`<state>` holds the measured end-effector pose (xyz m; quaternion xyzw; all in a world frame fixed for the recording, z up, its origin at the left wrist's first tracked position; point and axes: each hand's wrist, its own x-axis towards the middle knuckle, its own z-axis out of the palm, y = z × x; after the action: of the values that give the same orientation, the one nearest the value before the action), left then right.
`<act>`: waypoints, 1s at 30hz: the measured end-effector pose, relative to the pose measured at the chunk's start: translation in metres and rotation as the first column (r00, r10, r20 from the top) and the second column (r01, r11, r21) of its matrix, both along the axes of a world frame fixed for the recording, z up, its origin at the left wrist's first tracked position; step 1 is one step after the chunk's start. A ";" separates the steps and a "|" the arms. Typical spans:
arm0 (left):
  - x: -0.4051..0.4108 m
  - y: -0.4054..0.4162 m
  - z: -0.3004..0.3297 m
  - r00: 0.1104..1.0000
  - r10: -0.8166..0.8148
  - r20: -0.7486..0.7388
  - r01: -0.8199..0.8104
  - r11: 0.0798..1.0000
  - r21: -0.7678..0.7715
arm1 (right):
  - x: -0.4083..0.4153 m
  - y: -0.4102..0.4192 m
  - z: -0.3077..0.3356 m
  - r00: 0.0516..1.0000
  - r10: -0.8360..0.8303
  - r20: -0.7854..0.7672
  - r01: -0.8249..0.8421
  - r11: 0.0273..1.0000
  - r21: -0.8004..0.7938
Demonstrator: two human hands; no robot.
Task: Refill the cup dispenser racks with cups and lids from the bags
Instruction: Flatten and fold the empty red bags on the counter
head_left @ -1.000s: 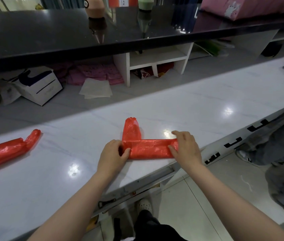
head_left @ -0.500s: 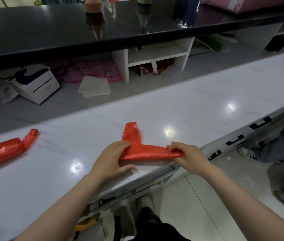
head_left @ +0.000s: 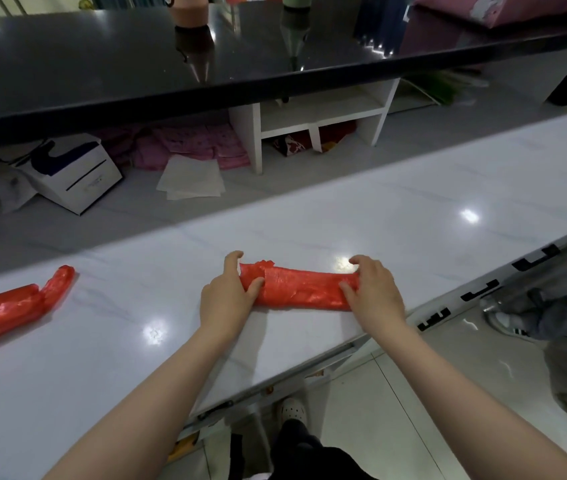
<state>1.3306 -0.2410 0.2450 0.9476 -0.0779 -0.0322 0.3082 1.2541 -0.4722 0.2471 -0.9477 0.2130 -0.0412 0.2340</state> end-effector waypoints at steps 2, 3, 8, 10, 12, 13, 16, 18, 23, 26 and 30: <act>-0.001 -0.003 0.000 0.975 -0.080 0.206 0.059 0.992 0.110 | 0.006 0.005 0.000 0.975 0.212 0.063 -0.195 0.957 -0.214; -0.003 -0.003 -0.001 0.925 -0.189 0.330 0.140 0.976 0.167 | 0.008 0.008 0.000 0.932 0.356 0.062 -0.330 0.908 -0.259; 0.000 0.005 -0.016 0.797 -0.601 0.062 0.573 0.784 0.240 | 0.017 0.010 -0.016 0.752 0.608 -0.255 -0.655 0.734 -0.180; 0.008 0.005 -0.023 0.810 -0.586 -0.004 0.565 0.780 0.271 | 0.027 0.005 -0.017 0.753 0.611 -0.246 -0.651 0.744 -0.146; 0.014 0.002 -0.025 0.812 -0.582 -0.030 0.561 0.766 0.314 | 0.039 0.001 -0.015 0.745 0.632 -0.215 -0.659 0.747 -0.088; 0.017 -0.001 -0.024 0.822 -0.569 -0.023 0.546 0.775 0.318 | 0.046 -0.001 -0.014 0.742 0.640 -0.201 -0.662 0.746 -0.067; 0.032 -0.006 -0.020 0.862 -0.507 0.005 0.478 0.816 0.325 | 0.066 -0.005 -0.012 0.738 0.649 -0.185 -0.667 0.743 -0.055; 0.039 -0.008 -0.019 0.879 -0.477 0.019 0.449 0.839 0.308 | 0.078 -0.005 -0.014 0.738 0.654 -0.167 -0.669 0.741 -0.053; 0.043 0.001 -0.018 0.928 -0.355 0.115 0.323 0.919 0.228 | 0.102 0.000 -0.017 0.719 0.690 -0.080 -0.694 0.715 -0.077; 0.042 0.016 -0.012 0.960 -0.249 0.125 0.227 0.959 0.170 | 0.118 0.009 -0.016 0.715 0.699 -0.001 -0.696 0.711 -0.103; 0.038 0.060 0.003 0.970 -0.056 0.237 0.030 0.993 0.112 | 0.147 0.037 -0.013 0.678 0.730 0.093 -0.724 0.684 -0.090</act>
<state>1.3687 -0.1815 0.2477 0.9579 -0.1334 0.0717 0.2441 1.4010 -0.4352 0.2342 -0.9550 -0.1963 -0.0072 0.2221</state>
